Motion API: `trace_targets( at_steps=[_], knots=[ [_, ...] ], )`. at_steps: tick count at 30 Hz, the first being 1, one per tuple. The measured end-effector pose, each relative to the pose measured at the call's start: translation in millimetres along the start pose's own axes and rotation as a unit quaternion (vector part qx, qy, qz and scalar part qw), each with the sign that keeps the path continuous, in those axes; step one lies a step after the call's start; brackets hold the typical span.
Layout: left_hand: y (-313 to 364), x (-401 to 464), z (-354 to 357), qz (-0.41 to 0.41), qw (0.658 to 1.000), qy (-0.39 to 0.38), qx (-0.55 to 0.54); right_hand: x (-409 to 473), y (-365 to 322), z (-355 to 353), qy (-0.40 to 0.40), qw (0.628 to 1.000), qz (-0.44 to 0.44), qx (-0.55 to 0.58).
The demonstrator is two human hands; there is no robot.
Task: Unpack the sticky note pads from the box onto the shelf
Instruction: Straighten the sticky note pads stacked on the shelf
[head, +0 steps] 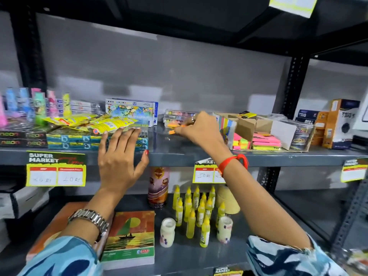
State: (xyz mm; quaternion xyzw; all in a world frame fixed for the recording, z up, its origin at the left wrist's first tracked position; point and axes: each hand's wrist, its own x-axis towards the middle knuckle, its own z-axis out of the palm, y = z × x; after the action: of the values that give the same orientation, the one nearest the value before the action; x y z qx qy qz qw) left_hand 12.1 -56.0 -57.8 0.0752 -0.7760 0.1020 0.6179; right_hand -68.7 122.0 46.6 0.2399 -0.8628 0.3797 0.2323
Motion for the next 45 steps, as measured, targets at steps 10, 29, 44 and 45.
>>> trace_targets(
  at_steps=[10, 29, 44, 45],
  knots=[
    [3.2, -0.3, -3.4, -0.012, 1.0, -0.009, -0.015, -19.7, 7.2, -61.4, 0.052, 0.997, -0.038, 0.044],
    [2.7, 0.1, -4.4, -0.011, 1.0, -0.009, -0.012, -7.5, 114.1, -102.0, 0.233, 0.971, 0.048, 0.006],
    [2.1, -0.7, -0.8, -0.009, 1.0, -0.003, -0.01, -3.9, 125.1, -117.0, 0.235, 0.971, 0.042, -0.021],
    [2.0, -0.6, -0.9, -0.009, 1.0, -0.003, -0.009, -6.3, 126.5, -117.7, 0.243, 0.969, 0.032, -0.028]
  ],
)
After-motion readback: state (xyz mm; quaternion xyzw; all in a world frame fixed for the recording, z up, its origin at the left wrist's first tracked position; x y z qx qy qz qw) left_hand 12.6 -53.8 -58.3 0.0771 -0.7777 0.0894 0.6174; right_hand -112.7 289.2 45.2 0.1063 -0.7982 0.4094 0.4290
